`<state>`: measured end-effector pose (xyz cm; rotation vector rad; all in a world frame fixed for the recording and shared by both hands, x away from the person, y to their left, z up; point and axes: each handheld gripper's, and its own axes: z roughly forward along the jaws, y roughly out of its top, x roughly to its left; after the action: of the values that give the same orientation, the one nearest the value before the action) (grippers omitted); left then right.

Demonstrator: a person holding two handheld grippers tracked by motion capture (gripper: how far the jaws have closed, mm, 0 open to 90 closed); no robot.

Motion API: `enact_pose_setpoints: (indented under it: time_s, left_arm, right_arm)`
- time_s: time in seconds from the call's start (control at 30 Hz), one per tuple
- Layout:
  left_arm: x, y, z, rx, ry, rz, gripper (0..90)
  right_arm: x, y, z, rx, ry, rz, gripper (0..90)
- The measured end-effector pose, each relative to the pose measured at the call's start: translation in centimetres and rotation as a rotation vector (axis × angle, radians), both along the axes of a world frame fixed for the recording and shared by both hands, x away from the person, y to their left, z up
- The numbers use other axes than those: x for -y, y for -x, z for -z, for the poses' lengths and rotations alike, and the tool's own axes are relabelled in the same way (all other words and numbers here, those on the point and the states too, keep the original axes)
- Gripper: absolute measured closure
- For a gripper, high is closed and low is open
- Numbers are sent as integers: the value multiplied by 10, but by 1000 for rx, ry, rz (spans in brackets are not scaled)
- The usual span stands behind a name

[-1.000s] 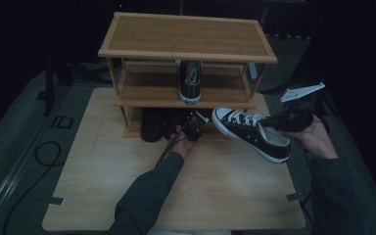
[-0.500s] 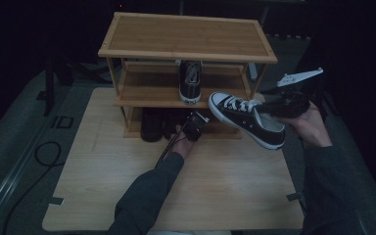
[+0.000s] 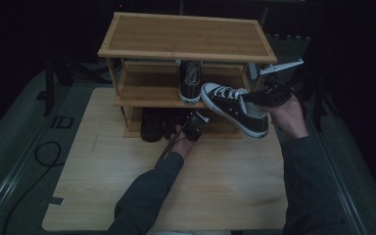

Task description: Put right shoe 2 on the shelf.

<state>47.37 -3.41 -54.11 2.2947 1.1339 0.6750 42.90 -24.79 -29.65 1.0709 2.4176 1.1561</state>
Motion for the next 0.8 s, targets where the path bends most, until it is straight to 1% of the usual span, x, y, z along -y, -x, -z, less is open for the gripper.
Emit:
enact_pose_setpoints:
  time_s: [0.07,0.13,0.27,0.37,0.57,0.7,0.8]
  left_arm:
    - [0,0,0,-2,3,-3,900]
    - [0,0,0,-4,3,5,900]
    - [1,0,0,-3,1,3,900]
    - [0,0,0,-5,4,4,900]
    - [0,0,0,-4,4,3,900]
    - [0,0,0,-3,5,2,900]
    - [0,0,0,-4,7,2,900]
  right_arm:
    - [-1,1,-1,10,10,18,879]
    - [0,0,-1,9,6,25,880]
    - [-2,-2,0,23,12,70,879]
    - [-5,-4,3,35,29,86,879]
    - [-14,-10,7,51,18,126,879]
    - [-21,-14,9,51,0,136,879]
    - [-25,-17,12,55,-12,154,879]
